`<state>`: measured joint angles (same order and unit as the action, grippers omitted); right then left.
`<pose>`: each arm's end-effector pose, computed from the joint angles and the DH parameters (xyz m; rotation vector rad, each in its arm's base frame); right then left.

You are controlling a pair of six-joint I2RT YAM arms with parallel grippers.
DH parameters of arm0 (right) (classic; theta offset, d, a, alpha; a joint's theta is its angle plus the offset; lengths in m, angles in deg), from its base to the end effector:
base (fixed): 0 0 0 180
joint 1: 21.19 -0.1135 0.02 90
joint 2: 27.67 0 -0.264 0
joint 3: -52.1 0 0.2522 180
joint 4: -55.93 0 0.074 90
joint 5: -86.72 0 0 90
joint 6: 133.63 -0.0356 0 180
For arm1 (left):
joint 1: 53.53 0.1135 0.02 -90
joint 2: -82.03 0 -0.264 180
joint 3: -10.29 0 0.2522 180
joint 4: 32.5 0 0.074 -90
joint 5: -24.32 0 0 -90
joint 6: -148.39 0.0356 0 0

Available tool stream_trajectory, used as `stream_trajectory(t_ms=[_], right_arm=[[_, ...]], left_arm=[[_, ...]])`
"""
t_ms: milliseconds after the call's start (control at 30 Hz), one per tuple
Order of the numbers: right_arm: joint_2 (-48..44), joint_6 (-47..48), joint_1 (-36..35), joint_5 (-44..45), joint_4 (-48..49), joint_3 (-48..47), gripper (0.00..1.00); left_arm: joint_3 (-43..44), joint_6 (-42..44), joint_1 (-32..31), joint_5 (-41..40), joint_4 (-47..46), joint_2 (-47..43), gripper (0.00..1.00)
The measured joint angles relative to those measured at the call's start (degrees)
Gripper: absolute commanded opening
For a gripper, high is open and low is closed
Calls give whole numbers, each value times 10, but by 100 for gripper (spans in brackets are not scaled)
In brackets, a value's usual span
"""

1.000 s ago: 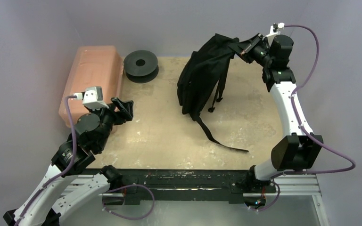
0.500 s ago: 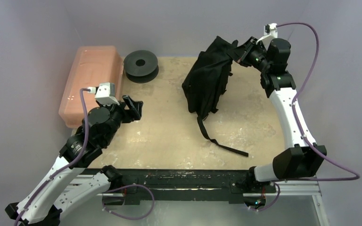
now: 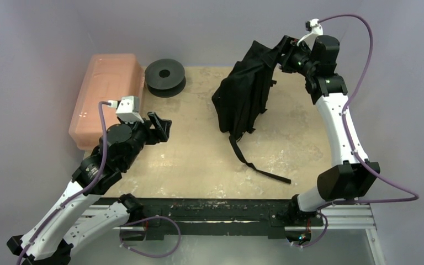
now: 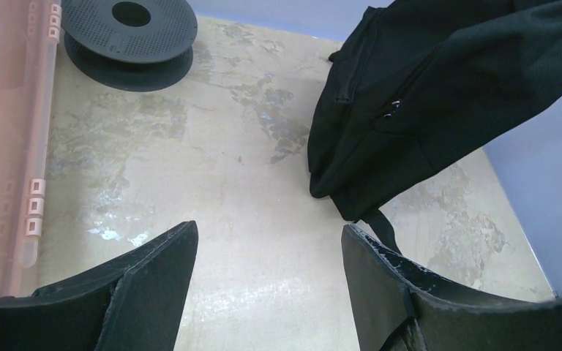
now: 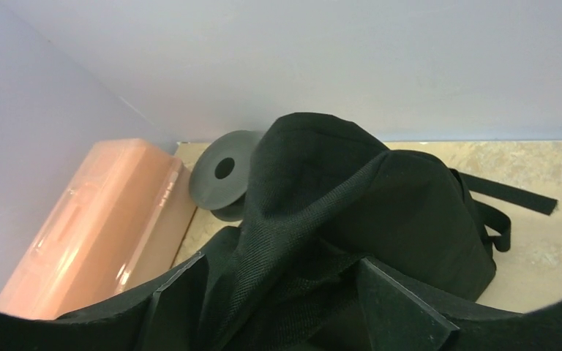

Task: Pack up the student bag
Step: Place the student bag at the center of the board.

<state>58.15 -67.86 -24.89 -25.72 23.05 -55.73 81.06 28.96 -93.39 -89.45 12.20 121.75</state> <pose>0.3380 0.0355 0.4512 0.0300 1.7982 0.6956 0.1140 -0.0765 0.3871 -0.1323 1.8105 -0.4904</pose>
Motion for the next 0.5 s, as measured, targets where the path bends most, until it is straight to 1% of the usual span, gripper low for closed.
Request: stream_trajectory(t_ms=[133,167,233,267,367,500], right_arm=[[16,1,-1,-13,-14,-34,79],[20,1,-1,-14,-21,-47,80],[27,5,-1,-13,-31,-65,88],[28,6,-1,-13,-32,-68,90],[27,9,-1,-14,-36,-68,90],[32,11,-1,-19,-43,-78,83]], left_arm=[[0,0,0,7,0,3,71],[0,0,0,9,0,4,71],[0,0,0,11,0,5,71],[0,0,0,11,0,6,71],[0,0,0,13,0,8,71],[0,0,0,19,0,10,71]])
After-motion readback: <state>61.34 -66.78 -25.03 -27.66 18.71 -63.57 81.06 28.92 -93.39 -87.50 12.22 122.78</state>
